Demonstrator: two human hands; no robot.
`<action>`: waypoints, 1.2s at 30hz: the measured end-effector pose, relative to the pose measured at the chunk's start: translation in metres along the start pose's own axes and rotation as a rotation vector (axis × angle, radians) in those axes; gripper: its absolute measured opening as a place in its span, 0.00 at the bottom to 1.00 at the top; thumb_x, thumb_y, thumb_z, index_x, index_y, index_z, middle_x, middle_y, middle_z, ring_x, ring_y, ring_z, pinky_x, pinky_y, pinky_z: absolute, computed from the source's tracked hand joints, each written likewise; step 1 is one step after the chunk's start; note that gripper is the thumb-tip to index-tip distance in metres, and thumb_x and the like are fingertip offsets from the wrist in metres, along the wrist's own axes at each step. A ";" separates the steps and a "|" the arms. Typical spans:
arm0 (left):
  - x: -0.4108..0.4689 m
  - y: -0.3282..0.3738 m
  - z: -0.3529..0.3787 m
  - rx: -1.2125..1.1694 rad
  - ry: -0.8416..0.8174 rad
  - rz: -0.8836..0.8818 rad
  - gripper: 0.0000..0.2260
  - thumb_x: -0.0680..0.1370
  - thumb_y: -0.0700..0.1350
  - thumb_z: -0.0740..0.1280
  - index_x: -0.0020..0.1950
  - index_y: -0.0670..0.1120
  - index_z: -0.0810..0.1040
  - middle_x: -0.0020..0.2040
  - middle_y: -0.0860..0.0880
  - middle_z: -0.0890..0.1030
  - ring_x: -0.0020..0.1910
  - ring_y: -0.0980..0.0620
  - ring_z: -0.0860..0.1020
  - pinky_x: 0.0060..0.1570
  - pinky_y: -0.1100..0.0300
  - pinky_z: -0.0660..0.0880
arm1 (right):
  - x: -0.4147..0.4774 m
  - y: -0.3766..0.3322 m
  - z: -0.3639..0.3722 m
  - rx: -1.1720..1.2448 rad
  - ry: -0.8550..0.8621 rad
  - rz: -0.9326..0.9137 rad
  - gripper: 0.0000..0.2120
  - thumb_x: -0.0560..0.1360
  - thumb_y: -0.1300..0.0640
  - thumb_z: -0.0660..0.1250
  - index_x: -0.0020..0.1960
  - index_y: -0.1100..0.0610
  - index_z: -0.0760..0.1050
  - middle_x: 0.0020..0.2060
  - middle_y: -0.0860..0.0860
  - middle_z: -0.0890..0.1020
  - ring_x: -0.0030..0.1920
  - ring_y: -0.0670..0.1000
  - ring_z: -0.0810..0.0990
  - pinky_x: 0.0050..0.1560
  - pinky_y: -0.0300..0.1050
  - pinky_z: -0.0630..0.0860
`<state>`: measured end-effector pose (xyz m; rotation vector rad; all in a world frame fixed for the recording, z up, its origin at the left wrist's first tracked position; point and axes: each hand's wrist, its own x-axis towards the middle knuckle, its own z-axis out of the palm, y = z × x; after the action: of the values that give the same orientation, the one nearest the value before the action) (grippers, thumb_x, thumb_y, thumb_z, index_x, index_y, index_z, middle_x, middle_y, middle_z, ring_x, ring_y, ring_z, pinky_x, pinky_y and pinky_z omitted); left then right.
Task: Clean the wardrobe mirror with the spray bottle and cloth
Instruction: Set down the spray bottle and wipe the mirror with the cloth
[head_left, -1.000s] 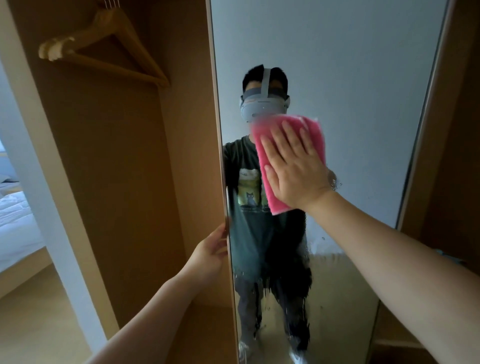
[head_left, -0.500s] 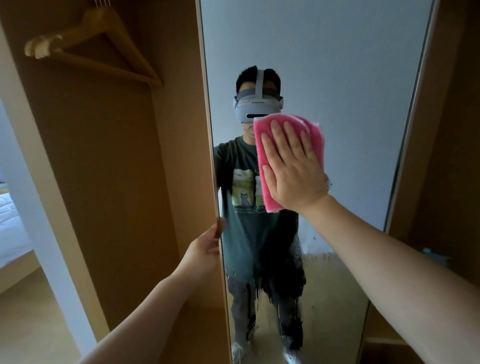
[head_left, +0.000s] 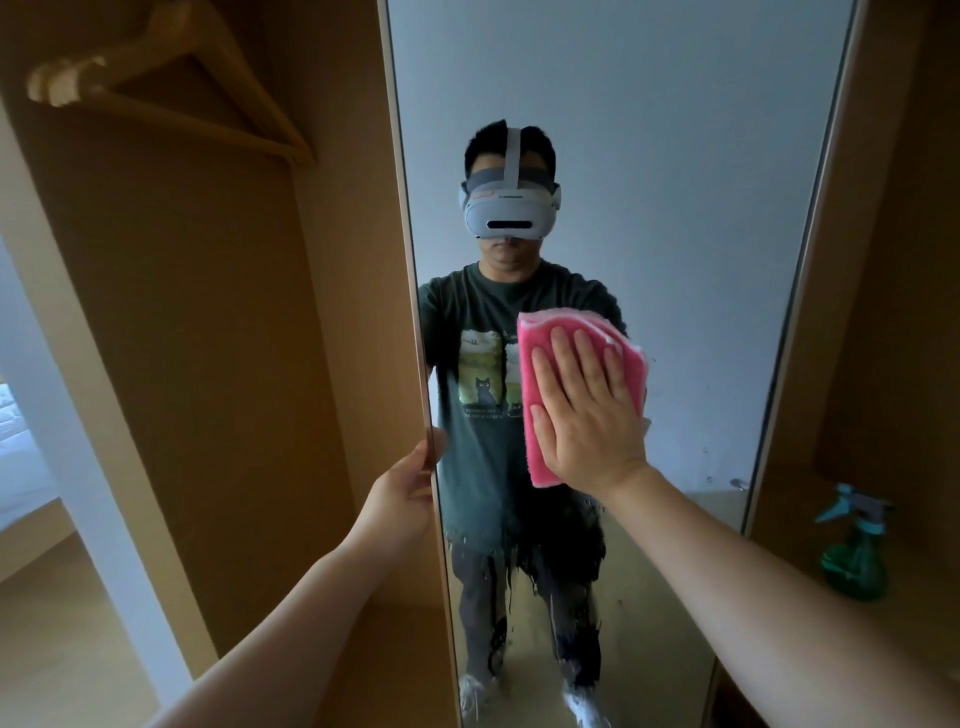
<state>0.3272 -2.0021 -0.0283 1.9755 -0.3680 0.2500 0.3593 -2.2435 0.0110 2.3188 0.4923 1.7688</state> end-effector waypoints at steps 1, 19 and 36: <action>0.000 0.000 0.000 -0.011 -0.003 0.004 0.33 0.75 0.29 0.58 0.61 0.69 0.68 0.51 0.71 0.79 0.51 0.72 0.76 0.41 0.78 0.72 | -0.010 -0.003 0.002 0.007 -0.011 -0.003 0.29 0.82 0.48 0.49 0.79 0.59 0.50 0.77 0.59 0.52 0.77 0.61 0.50 0.76 0.60 0.46; 0.004 -0.008 0.003 -0.016 0.027 -0.025 0.32 0.75 0.27 0.57 0.68 0.60 0.69 0.49 0.70 0.79 0.50 0.75 0.75 0.41 0.79 0.70 | -0.066 -0.003 0.004 0.025 -0.122 -0.043 0.28 0.81 0.47 0.50 0.77 0.58 0.53 0.76 0.58 0.57 0.78 0.58 0.49 0.76 0.58 0.49; 0.004 -0.008 0.005 0.022 0.024 -0.031 0.34 0.72 0.25 0.57 0.70 0.58 0.68 0.53 0.70 0.77 0.51 0.79 0.72 0.41 0.82 0.67 | 0.035 0.073 -0.032 -0.047 -0.031 0.189 0.32 0.81 0.43 0.48 0.77 0.62 0.53 0.75 0.64 0.56 0.76 0.65 0.52 0.76 0.57 0.41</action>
<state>0.3334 -2.0043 -0.0358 1.9965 -0.3202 0.2588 0.3480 -2.2995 0.0762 2.4263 0.2302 1.7996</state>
